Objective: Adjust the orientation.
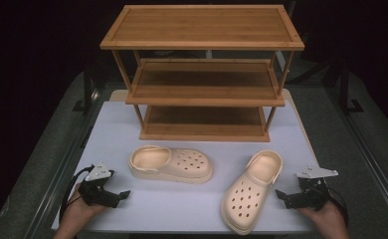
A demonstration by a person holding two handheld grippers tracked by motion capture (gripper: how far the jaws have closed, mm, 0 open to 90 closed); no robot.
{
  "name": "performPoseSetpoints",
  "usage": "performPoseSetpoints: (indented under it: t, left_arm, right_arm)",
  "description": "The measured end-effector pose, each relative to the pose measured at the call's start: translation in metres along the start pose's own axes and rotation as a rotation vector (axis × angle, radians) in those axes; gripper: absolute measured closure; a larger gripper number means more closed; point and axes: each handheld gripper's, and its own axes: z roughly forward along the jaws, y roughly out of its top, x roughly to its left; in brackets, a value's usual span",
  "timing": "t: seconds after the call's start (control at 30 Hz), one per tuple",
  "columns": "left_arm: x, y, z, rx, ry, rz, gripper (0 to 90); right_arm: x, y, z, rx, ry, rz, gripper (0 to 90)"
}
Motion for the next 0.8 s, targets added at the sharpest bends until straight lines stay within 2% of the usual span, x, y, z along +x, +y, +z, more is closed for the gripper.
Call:
performPoseSetpoints:
  t: [0.2,0.27,0.37,0.4,0.57,0.63,0.67,0.7,0.8]
  left_arm:
    - [0.001,0.0,-0.001,-0.01,0.002,-0.002,2.4]
    - [0.001,-0.001,-0.004,-0.032,-0.01,0.009,10.2]
    - [0.002,-0.001,-0.007,-0.029,-0.025,0.012,21.1]
    - [0.002,-0.001,-0.01,-0.038,-0.037,0.022,21.1]
    - [0.0,0.004,-0.024,-0.09,-0.075,0.032,44.7]
    - [-0.001,0.008,-0.029,-0.103,-0.094,0.038,52.6]
    - [-0.002,0.01,-0.031,-0.113,-0.101,0.039,60.8]
    - [-0.003,0.013,-0.033,-0.12,-0.113,0.04,60.8]
    - [-0.006,0.023,-0.038,-0.141,-0.135,0.056,73.5]
  right_arm:
    - [0.0,0.0,0.0,0.0,0.0,0.0,0.0]
    - [0.0,0.0,0.0,0.0,0.001,0.001,0.0]
    - [0.0,0.0,0.0,0.0,0.0,0.0,0.0]
    - [0.0,0.0,0.0,0.0,0.0,0.0,0.0]
    - [0.0,0.0,0.0,0.0,0.0,0.0,0.0]
    - [0.0,0.0,0.0,0.0,0.0,0.0,0.0]
    - [0.0,0.0,0.0,0.0,0.001,0.0,0.0]
    - [0.0,0.0,0.0,0.0,0.001,0.0,0.0]
    - [0.0,0.0,0.0,-0.001,0.0,0.0,0.0]
